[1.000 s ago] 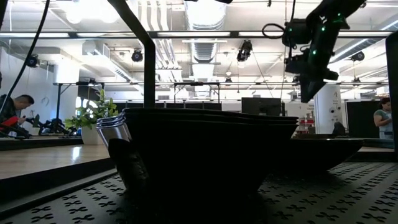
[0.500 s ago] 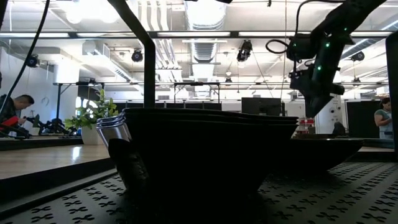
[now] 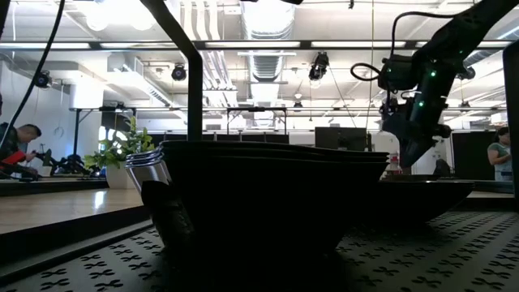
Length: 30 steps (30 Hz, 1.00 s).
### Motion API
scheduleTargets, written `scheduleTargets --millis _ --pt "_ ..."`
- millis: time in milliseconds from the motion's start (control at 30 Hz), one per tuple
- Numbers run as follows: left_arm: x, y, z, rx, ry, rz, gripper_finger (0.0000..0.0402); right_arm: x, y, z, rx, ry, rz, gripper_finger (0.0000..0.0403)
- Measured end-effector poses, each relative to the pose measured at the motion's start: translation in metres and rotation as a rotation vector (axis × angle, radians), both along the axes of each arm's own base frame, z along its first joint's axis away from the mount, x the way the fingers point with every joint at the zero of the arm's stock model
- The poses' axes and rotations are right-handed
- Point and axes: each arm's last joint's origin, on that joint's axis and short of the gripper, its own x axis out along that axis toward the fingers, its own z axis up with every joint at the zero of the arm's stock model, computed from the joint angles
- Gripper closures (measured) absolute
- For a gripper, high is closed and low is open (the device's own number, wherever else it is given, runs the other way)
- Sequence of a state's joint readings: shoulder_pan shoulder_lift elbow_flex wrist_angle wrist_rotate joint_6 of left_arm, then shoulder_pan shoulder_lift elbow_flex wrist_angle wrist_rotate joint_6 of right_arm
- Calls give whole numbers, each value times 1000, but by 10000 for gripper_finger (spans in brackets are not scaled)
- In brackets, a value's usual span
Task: Pick & Place Mini shaped plates
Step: Stack the distorted square plate on top of the other distorted square plates on the shelf
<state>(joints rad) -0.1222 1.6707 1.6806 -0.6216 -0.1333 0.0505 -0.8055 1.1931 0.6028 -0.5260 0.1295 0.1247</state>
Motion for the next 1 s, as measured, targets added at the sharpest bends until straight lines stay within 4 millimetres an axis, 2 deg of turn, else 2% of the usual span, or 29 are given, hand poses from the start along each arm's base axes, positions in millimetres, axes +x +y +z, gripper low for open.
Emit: scheduleTargets --millis 467,800,900,1000 --pt "0 0 0 -2 0 1 339 -6 6 -24 -26 -25 -5 298" --pt "0 0 0 -2 0 1 339 -6 6 -26 -32 -14 6 300" --pt "0 0 0 -2 0 1 339 -7 7 -27 -29 0 21 316" --pt "0 0 0 -2 0 1 339 -8 8 -28 -24 6 24 352"
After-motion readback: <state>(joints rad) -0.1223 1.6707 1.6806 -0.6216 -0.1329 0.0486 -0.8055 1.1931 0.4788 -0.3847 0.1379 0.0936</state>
